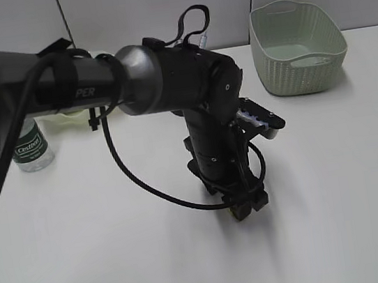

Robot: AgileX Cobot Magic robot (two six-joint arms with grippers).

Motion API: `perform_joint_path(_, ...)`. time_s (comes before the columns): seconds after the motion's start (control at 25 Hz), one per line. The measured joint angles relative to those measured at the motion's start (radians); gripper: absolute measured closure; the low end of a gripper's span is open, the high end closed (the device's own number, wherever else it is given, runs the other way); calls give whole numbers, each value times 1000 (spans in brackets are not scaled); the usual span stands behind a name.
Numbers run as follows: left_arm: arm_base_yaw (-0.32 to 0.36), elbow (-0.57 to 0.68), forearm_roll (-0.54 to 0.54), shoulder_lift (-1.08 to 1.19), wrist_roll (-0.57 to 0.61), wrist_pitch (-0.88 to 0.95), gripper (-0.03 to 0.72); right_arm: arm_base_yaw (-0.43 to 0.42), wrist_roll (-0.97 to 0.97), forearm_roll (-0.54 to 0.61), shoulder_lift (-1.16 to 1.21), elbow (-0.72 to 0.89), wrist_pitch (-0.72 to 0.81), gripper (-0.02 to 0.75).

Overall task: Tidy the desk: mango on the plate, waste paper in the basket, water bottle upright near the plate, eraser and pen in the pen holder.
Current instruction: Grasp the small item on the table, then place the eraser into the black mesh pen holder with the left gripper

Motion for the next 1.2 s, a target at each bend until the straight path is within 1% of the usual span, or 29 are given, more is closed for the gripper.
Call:
perform_joint_path(0.16,-2,-2,12,6,0,-2,219,0,0,0,0,0,0,174)
perform_joint_path(0.24,-2,-7,20,10,-5,1,255,0,0,0,0,0,0,174)
perform_joint_path(0.32,-2,-8,34,10,-8,2,318,0,0,0,0,0,0,174)
perform_joint_path(0.44,-1,-13,50,12,-11,2,451,0,0,0,0,0,0,174)
perform_joint_path(0.48,-1,-14,50,12,-12,4,476,0,0,0,0,0,0,174)
perform_joint_path(0.84,-2,-15,59,2,-12,37,483,0,0,0,0,0,0,204)
perform_joint_path(0.96,2,-24,92,-34,-26,52,484,0,1,0,0,0,0,207)
perform_joint_path(1.08,36,-87,112,-85,-37,61,484,0,1,0,0,0,0,207)
perform_joint_path(1.2,87,-193,115,-113,-52,61,484,0,1,0,0,0,0,207)
